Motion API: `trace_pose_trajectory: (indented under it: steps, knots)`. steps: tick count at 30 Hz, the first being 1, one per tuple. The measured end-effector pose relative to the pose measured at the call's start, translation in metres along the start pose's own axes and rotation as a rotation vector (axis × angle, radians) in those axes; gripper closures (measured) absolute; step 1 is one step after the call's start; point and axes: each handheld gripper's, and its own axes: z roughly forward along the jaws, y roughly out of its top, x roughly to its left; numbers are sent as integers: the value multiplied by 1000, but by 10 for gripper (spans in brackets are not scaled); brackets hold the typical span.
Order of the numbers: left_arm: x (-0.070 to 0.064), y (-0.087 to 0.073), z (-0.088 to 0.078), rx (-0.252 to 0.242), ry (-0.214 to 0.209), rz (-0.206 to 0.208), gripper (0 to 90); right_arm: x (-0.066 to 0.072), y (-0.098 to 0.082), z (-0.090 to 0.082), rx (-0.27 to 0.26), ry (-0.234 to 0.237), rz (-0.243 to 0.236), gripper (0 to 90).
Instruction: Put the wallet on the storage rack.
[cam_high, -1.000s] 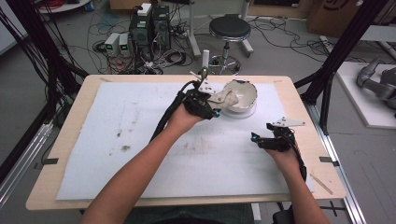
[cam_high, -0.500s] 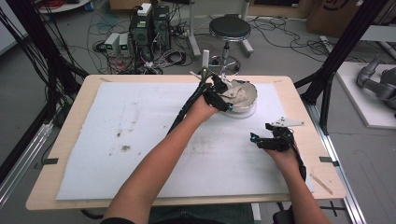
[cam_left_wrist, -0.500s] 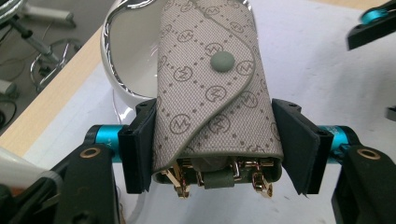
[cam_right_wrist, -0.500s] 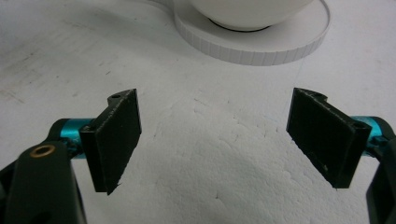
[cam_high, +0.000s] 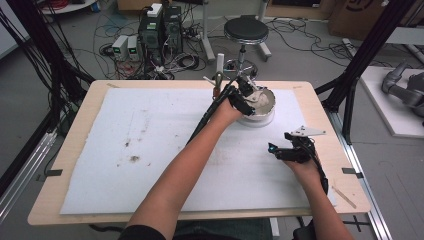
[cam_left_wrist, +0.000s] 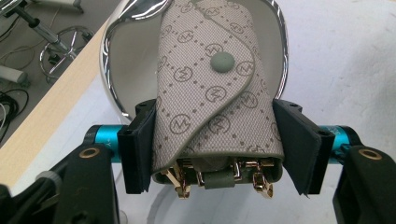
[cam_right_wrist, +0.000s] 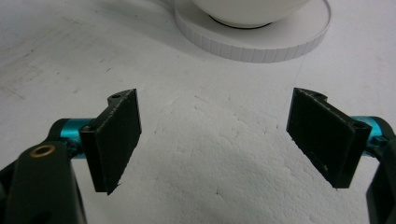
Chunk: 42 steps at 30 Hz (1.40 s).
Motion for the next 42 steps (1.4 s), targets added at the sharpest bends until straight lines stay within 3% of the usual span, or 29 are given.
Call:
trace_pose_trajectory:
  steps: [5, 11, 14, 18, 23, 32, 42]
  knots:
    - [-2, 0, 8, 3, 21, -10, 346, 1, 0, -1, 2, -4, -4, 181]
    - [-7, 4, 9, -59, 52, 8, 339, 0, 0, -2, -3, -9, -3, 181]
    - [-5, 3, 2, -76, 65, -11, 299, 1, 0, -1, 1, -7, -7, 182]
    - [1, -3, -9, -126, 47, -23, 253, 2, 0, 0, 0, -5, -13, 181]
    - [6, -15, -21, -174, -7, -59, 243, 3, 1, -2, -8, -10, -16, 181]
    - [0, -37, -56, -245, -96, -30, 237, 4, 1, -1, 0, -13, -20, 181]
    - [-7, -89, -91, -296, -123, -43, 220, 3, 1, -2, -6, -21, -16, 181]
